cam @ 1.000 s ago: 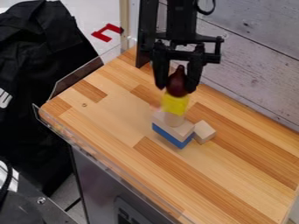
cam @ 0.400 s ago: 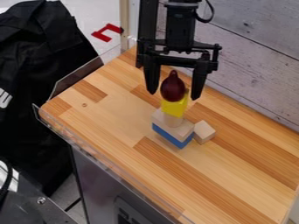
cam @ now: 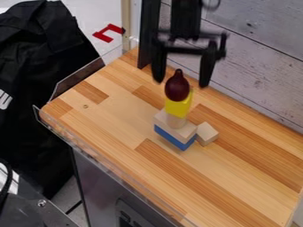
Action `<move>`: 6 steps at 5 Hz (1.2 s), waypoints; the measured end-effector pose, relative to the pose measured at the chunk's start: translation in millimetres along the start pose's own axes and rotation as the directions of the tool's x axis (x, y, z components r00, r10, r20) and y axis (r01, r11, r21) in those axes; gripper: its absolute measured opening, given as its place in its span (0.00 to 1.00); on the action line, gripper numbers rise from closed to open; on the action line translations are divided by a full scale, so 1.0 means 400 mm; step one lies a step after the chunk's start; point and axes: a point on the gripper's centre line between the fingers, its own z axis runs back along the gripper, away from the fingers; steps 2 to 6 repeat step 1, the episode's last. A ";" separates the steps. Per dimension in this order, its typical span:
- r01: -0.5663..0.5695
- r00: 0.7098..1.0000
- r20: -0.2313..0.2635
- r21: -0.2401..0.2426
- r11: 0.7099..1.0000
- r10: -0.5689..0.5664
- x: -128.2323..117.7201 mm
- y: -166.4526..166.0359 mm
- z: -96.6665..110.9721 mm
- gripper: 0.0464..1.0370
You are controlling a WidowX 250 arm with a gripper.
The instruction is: Take and put the red object on top of the cube
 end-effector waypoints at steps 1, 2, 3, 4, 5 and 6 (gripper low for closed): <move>0.028 0.996 0.085 -0.007 1.000 -0.027 0.004 -0.026 0.080 0.96; 0.028 0.996 0.085 -0.007 1.000 -0.027 0.004 -0.026 0.080 0.96; 0.028 0.996 0.085 -0.007 1.000 -0.027 0.004 -0.026 0.080 0.96; 0.028 0.996 0.085 -0.007 1.000 -0.027 0.004 -0.026 0.080 0.96; 0.028 0.996 0.085 -0.007 1.000 -0.027 0.004 -0.026 0.080 0.96; 0.028 0.996 0.085 -0.007 1.000 -0.027 0.004 -0.026 0.080 0.96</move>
